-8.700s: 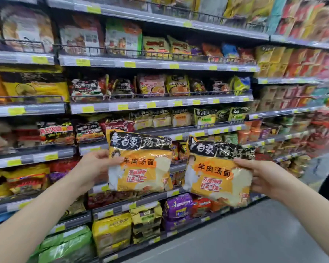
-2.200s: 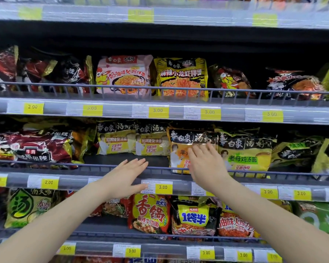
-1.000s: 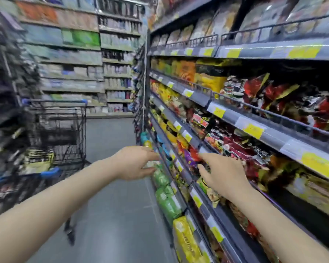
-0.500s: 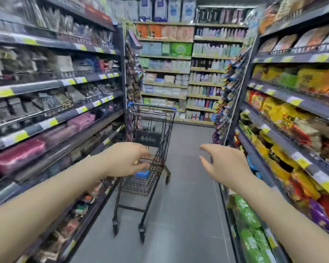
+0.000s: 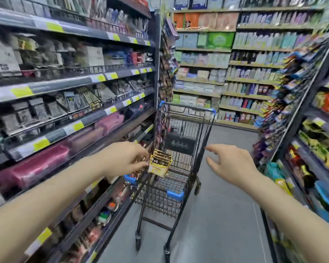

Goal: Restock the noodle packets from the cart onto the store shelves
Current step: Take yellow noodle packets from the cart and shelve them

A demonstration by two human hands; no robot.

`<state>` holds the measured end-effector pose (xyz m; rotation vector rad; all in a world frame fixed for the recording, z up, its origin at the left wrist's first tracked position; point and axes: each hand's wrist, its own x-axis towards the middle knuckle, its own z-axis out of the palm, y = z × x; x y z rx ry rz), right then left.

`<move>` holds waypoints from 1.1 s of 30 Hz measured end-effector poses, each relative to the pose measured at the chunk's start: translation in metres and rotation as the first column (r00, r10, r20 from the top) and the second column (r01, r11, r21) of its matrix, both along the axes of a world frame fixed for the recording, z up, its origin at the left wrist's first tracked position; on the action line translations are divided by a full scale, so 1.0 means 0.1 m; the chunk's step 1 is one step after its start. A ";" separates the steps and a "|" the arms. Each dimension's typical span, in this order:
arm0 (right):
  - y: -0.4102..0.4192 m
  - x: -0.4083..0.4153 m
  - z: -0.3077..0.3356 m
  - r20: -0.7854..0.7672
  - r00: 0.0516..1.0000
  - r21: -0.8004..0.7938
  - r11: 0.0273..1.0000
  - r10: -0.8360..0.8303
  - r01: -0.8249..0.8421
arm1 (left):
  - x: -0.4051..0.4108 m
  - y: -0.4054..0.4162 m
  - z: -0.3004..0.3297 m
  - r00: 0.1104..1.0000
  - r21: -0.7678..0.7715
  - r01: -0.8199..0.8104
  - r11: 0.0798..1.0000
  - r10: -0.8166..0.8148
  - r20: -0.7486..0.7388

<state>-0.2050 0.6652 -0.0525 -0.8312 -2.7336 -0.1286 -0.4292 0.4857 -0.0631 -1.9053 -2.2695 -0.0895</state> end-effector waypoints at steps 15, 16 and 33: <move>1.46 -2.38 -0.09 0.030 0.998 -0.073 0.996 0.054 -0.052 | -2.14 1.41 -0.04 0.995 -0.082 -0.055 0.995 0.062 0.083; 1.53 -2.52 -0.12 0.030 0.998 -0.078 0.996 0.050 -0.048 | -2.30 1.51 -0.06 0.995 -0.088 -0.049 0.995 0.056 0.083; 2.93 -3.81 -1.16 0.116 0.965 -0.323 0.910 -0.233 0.259 | -3.82 3.37 -1.02 0.961 -0.237 0.213 0.948 -0.159 0.228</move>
